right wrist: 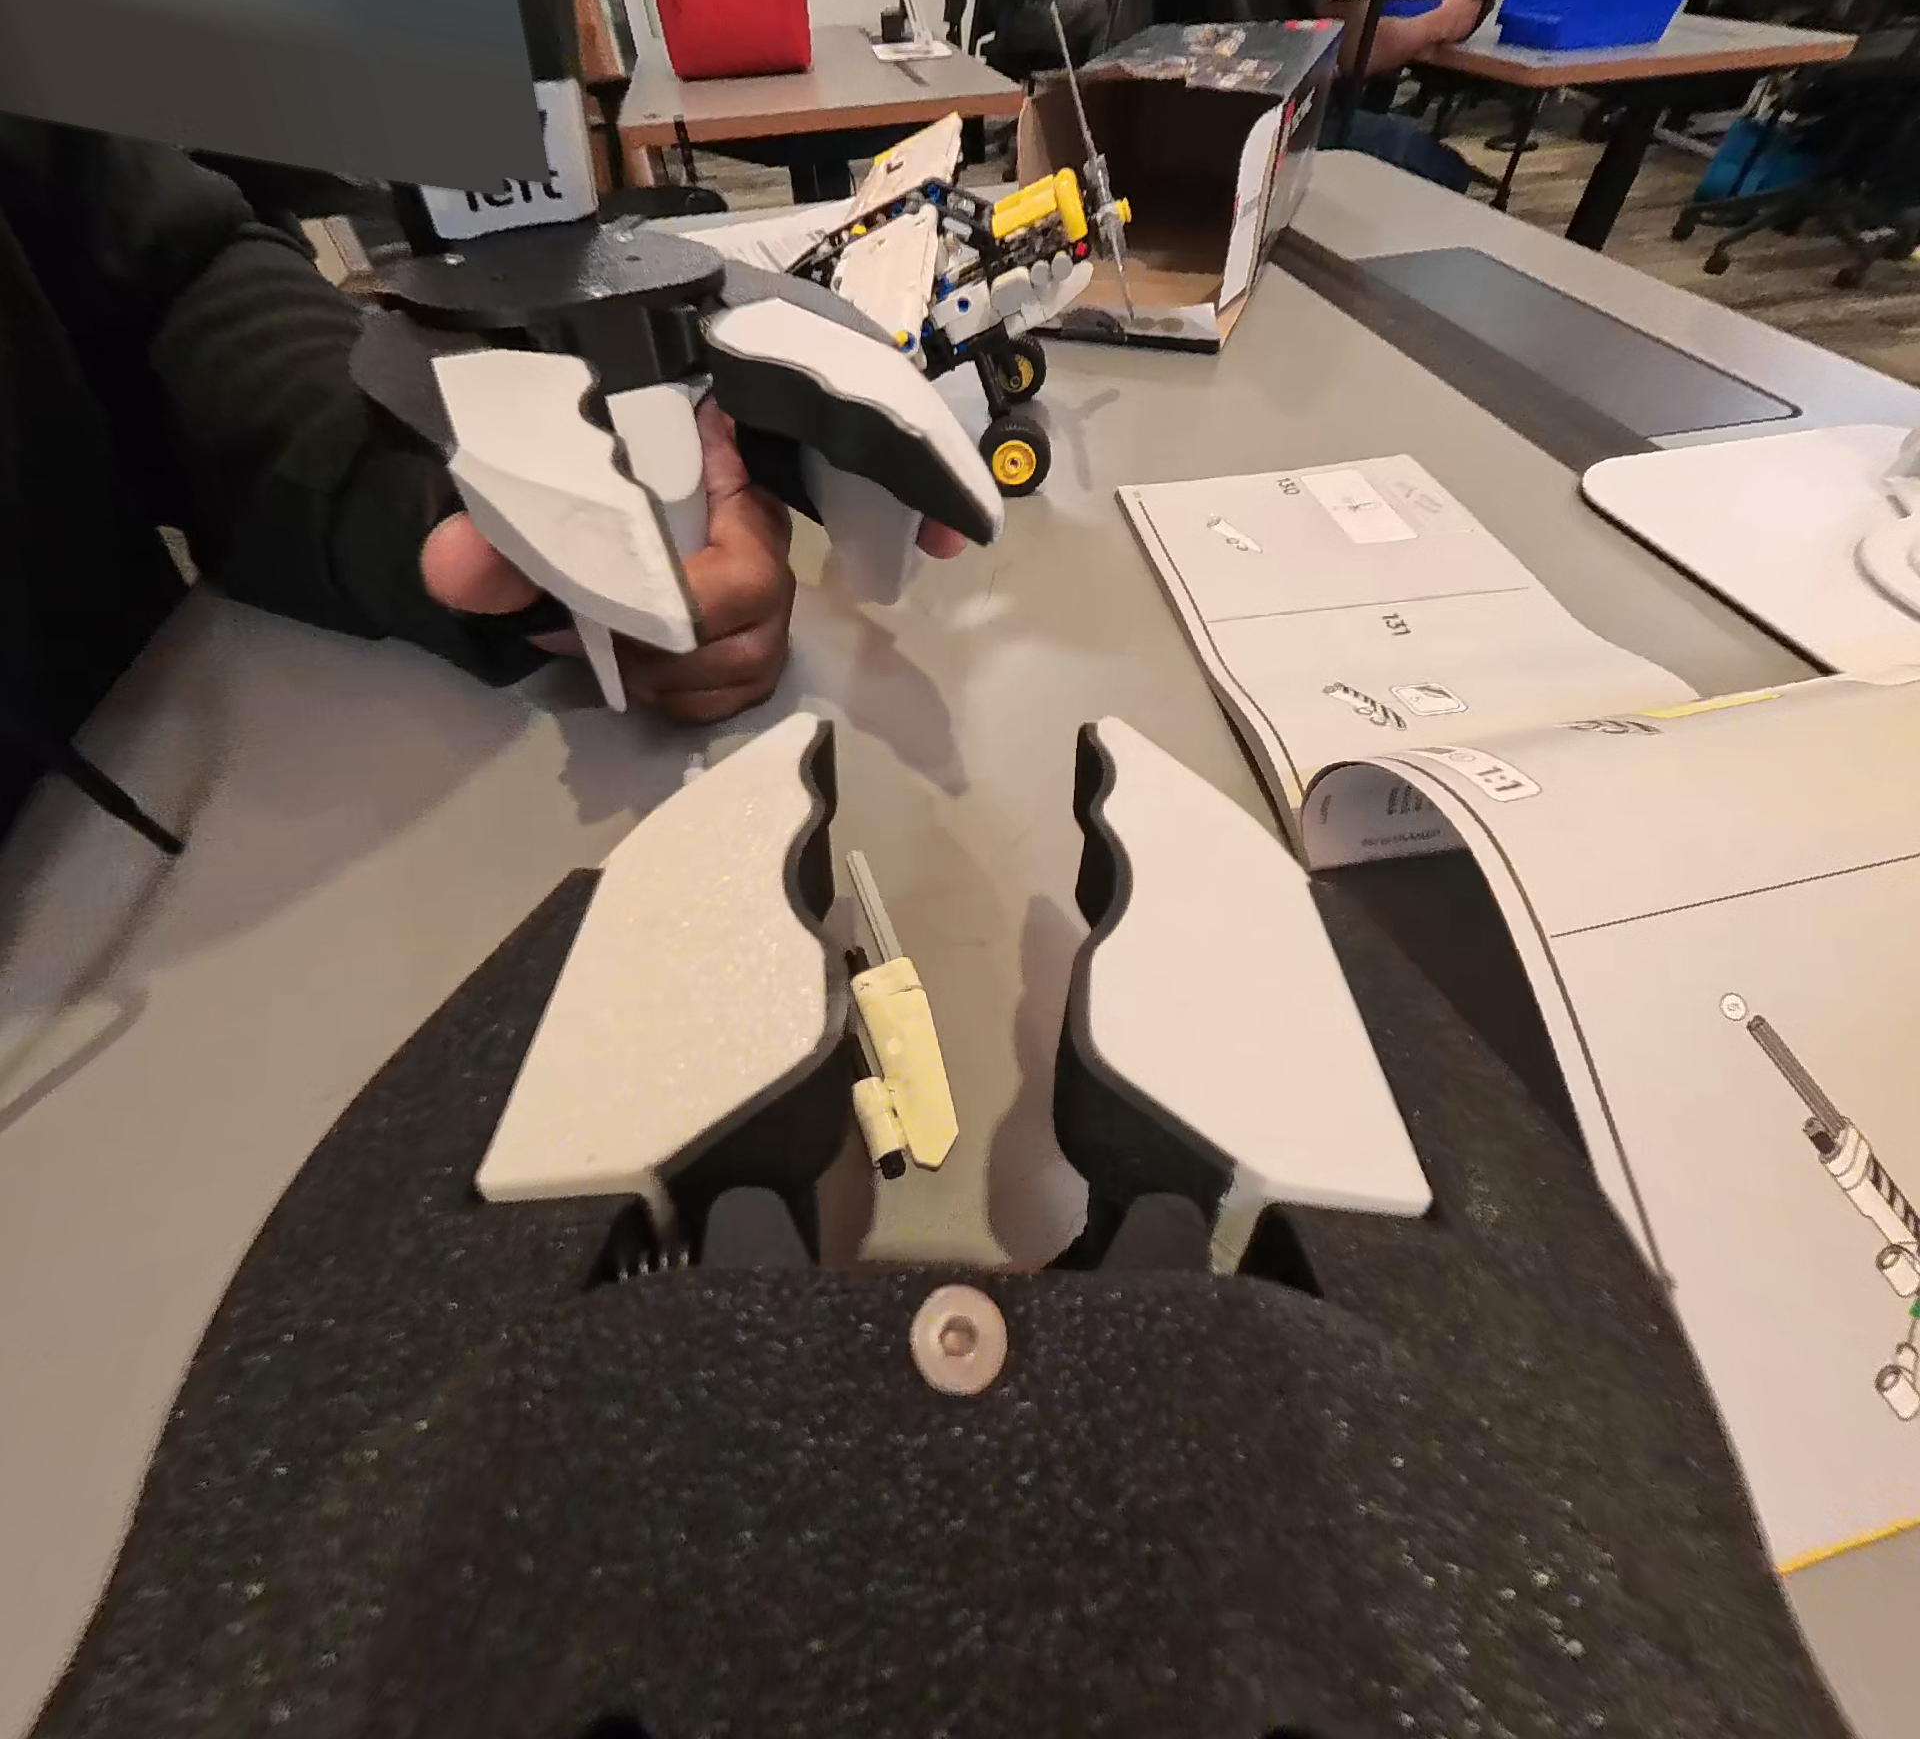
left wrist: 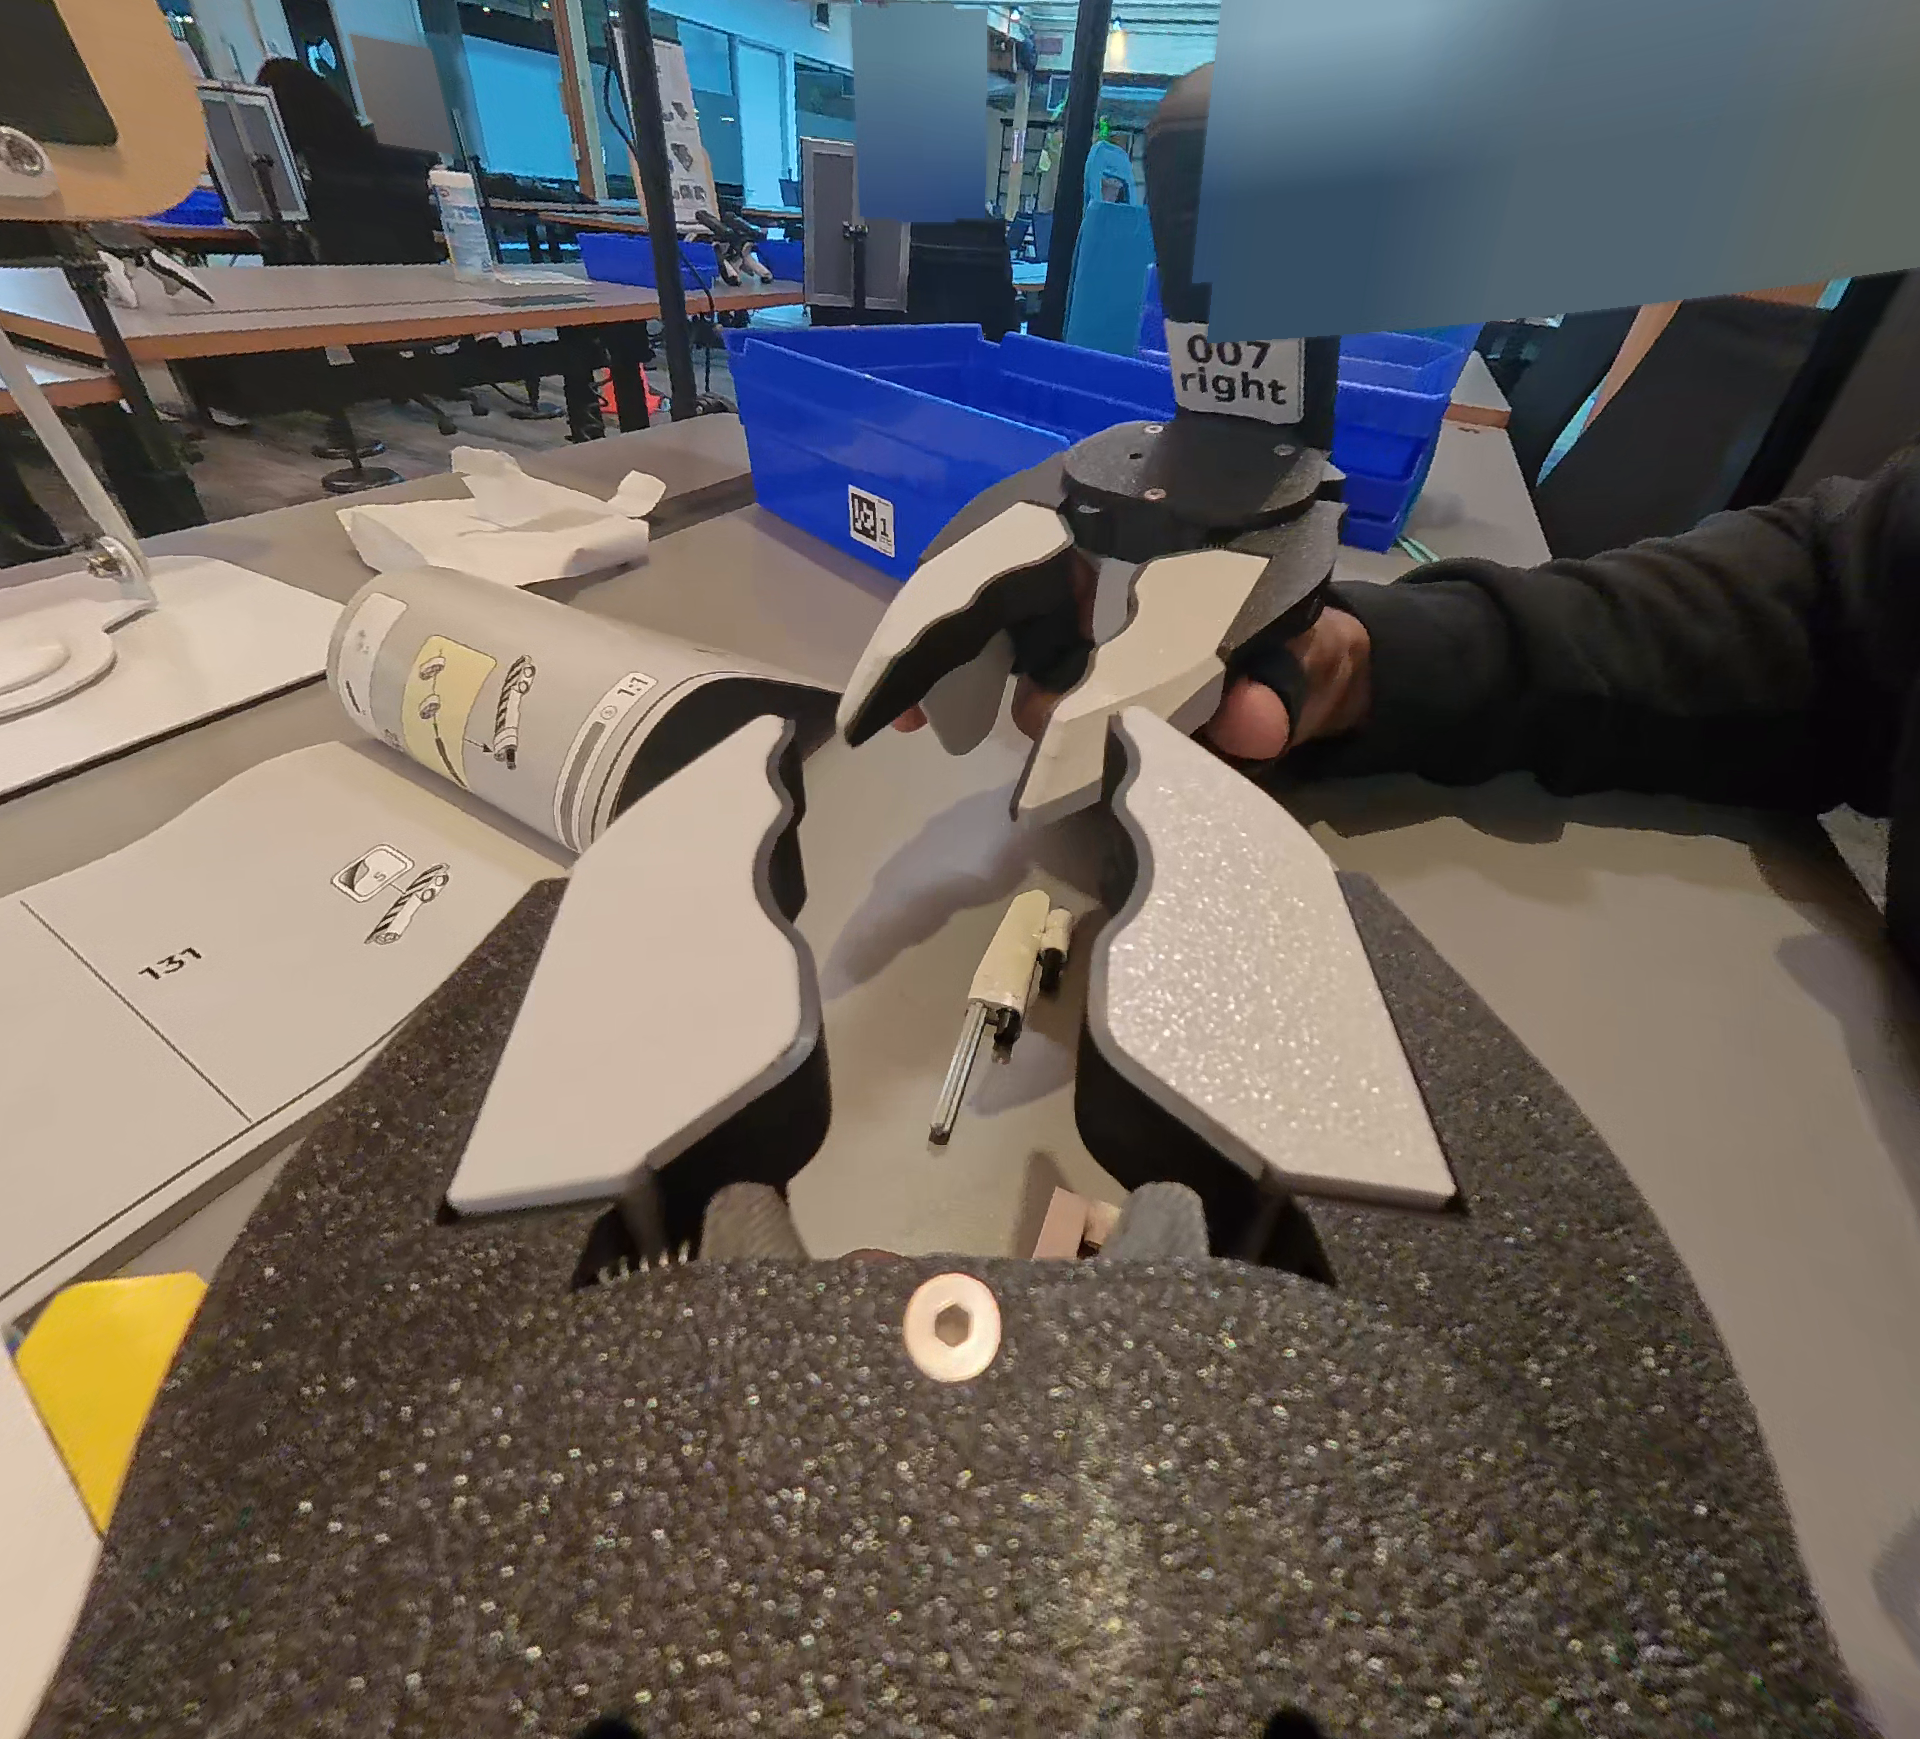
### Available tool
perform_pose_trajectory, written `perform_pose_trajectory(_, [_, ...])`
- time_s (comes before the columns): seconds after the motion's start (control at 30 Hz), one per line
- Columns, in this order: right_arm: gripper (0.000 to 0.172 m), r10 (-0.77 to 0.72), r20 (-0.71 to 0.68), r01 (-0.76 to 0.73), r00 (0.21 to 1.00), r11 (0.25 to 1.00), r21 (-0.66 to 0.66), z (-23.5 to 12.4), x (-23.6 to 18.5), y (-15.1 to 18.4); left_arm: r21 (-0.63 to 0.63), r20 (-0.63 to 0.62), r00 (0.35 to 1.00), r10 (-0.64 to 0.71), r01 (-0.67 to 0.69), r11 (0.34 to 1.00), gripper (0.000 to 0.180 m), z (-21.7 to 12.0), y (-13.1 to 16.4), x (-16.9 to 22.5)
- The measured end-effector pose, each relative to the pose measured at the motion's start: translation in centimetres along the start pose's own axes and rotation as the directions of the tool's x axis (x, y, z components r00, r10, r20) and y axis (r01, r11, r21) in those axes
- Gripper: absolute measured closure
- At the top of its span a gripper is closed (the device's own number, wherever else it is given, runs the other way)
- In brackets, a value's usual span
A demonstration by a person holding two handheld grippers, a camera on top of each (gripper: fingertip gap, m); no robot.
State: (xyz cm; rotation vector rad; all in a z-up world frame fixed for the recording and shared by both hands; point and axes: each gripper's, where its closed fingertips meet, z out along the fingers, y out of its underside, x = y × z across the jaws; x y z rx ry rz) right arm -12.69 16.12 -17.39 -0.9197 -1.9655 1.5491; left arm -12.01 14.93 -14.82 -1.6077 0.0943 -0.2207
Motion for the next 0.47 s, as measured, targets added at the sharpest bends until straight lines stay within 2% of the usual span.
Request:
perform_pose_trajectory(0.13, [0.127, 0.01, -0.029, -0.01, 1.0, 0.999, 0.032, -0.5, 0.4, -0.3, 0.0, -0.003, 1.0, -0.004, 0.004, 1.0, 0.125, 0.0, 0.0, 0.0])
perform_pose_trajectory(0.47, [0.131, -0.029, -0.251, 0.041, 0.967, 0.998, 0.043, -3.2, 3.9, 0.0, -0.032, 0.013, 1.0, -0.004, 0.005, 0.999, 0.125, 0.3, 0.5, -0.2])
